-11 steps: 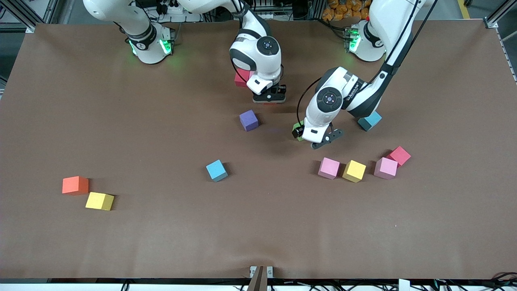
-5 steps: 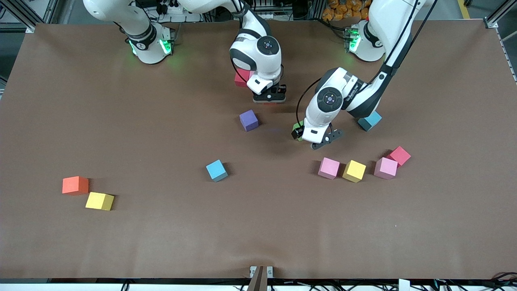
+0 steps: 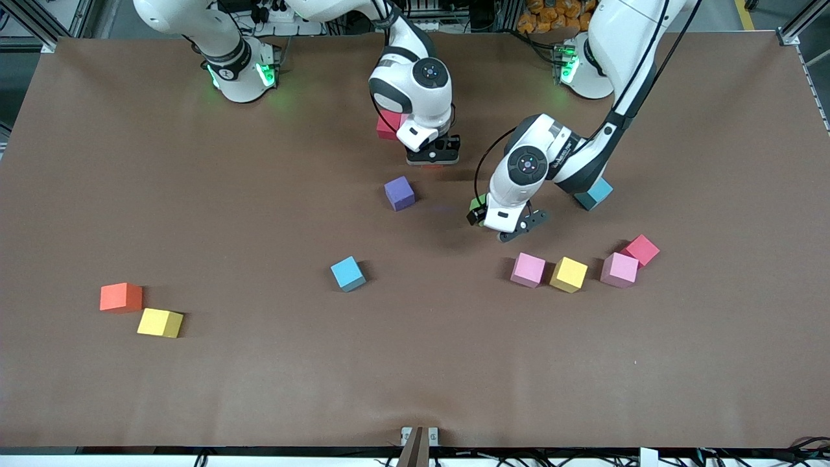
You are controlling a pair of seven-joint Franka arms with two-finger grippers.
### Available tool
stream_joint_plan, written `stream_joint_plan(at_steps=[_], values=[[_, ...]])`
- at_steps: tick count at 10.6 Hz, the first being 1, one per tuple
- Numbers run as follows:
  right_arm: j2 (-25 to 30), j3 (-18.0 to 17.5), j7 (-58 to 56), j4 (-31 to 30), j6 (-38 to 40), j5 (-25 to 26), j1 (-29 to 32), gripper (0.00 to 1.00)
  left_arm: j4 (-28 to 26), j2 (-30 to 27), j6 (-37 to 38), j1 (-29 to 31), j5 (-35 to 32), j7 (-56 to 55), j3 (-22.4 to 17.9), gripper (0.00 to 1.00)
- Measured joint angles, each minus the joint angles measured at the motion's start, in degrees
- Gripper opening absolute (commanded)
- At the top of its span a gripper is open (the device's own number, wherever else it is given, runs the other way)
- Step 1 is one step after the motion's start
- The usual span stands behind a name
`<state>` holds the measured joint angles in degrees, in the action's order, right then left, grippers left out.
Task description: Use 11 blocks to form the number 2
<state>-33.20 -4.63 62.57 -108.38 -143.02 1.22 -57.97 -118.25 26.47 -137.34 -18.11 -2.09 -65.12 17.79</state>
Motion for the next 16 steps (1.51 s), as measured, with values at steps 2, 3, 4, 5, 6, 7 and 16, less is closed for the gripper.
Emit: stream_joint_plan(at_steps=[2, 3, 4, 5, 6, 7, 16], values=[[-0.2, 0.0, 0.0, 0.1, -0.3, 0.0, -0.1, 1.00, 0.0, 0.5, -0.6, 0.0, 0.0, 0.0, 0.0, 0.74], [-0.2, 0.0, 0.0, 0.4, -0.3, 0.0, -0.1, 1.00, 0.0, 0.6, -0.7, 0.0, 0.0, 0.0, 0.0, 0.66], [-0.2, 0.1, 0.0, 1.0, -0.3, 0.0, -0.1, 1.00, 0.0, 0.6, -0.8, 0.0, 0.0, 0.0, 0.0, 0.57], [0.1, 0.3, 0.0, 1.7, -0.3, 0.0, -0.1, 1.00, 0.1, 0.6, -0.8, 0.0, 0.0, 0.0, 0.0, 0.48], [0.6, 0.5, 0.0, 2.3, -0.1, 0.0, 0.0, 1.00, 0.2, 0.6, -0.8, 0.0, 0.0, 0.0, 0.0, 0.42], [1.5, 0.8, 0.0, 2.6, 0.5, 0.0, 0.0, 1.00, 0.3, 0.6, -0.8, -0.1, 0.0, 0.0, 0.0, 0.38], [5.2, 4.6, -17.0, 2.5, 4.3, 6.1, 7.3, 1.00, 1.6, -0.2, -0.8, -1.4, 0.0, -0.4, 3.8, 0.38]])
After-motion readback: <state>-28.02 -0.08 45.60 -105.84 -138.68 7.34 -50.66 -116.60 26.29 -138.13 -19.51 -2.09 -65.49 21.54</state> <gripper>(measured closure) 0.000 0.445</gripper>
